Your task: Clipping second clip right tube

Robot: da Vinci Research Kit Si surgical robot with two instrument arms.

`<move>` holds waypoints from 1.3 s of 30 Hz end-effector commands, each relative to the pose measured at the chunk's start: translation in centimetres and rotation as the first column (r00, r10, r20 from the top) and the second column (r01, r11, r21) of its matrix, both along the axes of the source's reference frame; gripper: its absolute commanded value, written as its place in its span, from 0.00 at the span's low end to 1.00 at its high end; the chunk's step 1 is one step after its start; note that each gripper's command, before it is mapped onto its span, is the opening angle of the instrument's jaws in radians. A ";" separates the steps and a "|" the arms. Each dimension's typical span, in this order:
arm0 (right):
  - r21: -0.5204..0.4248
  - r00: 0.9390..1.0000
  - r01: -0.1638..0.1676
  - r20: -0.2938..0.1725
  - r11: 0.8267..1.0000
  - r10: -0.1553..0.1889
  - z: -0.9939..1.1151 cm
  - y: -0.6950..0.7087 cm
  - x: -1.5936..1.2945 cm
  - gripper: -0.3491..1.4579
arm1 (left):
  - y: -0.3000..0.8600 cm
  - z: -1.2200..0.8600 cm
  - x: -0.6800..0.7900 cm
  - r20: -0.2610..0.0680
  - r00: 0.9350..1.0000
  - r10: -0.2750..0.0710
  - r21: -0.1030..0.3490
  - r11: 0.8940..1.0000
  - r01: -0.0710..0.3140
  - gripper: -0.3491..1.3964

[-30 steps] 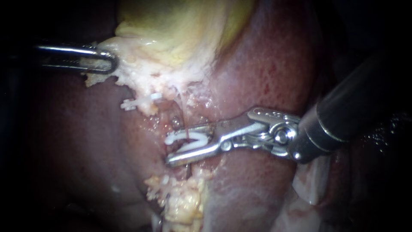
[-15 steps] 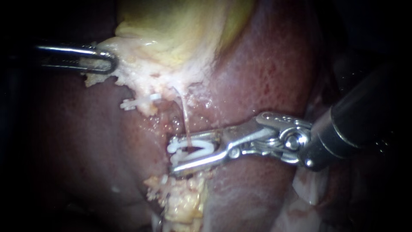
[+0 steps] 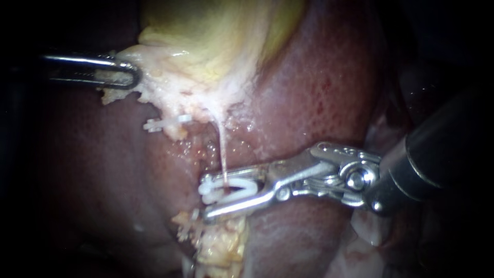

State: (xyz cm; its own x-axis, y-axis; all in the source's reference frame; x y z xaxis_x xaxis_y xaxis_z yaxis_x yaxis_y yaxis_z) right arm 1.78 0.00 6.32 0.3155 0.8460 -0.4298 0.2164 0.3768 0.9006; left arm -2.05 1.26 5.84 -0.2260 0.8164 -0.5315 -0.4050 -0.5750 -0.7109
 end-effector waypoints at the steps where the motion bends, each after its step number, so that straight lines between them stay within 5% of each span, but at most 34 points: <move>1: 0.003 1.000 0.008 -0.002 1.000 -0.008 0.00 0.00 0.00 0.41 | 0.00 0.00 0.00 0.000 1.000 0.000 0.000 1.000 0.000 0.00; 8: 0.035 1.000 0.027 -0.001 0.999 -0.027 0.01 0.00 -0.01 0.35 | 0.00 0.00 0.00 0.000 1.000 0.000 0.000 1.000 0.000 0.00; 26: 0.063 1.000 0.029 0.008 0.998 -0.029 0.11 0.07 -0.02 0.00 | 0.00 0.00 0.00 0.000 1.000 0.000 0.000 1.000 0.000 0.00; 39: 0.075 1.000 0.005 0.026 0.997 -0.007 0.14 0.08 -0.05 0.00 | 0.00 0.00 0.00 0.000 1.000 0.000 0.000 1.000 0.000 0.00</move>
State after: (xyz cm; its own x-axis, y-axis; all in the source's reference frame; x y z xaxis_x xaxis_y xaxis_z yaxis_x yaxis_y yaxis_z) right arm 1.73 0.08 6.45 0.3289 0.8747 -0.3560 0.1944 0.3062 0.9319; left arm -2.05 1.26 5.84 -0.2257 0.8164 -0.5315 -0.4052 -0.5748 -0.7109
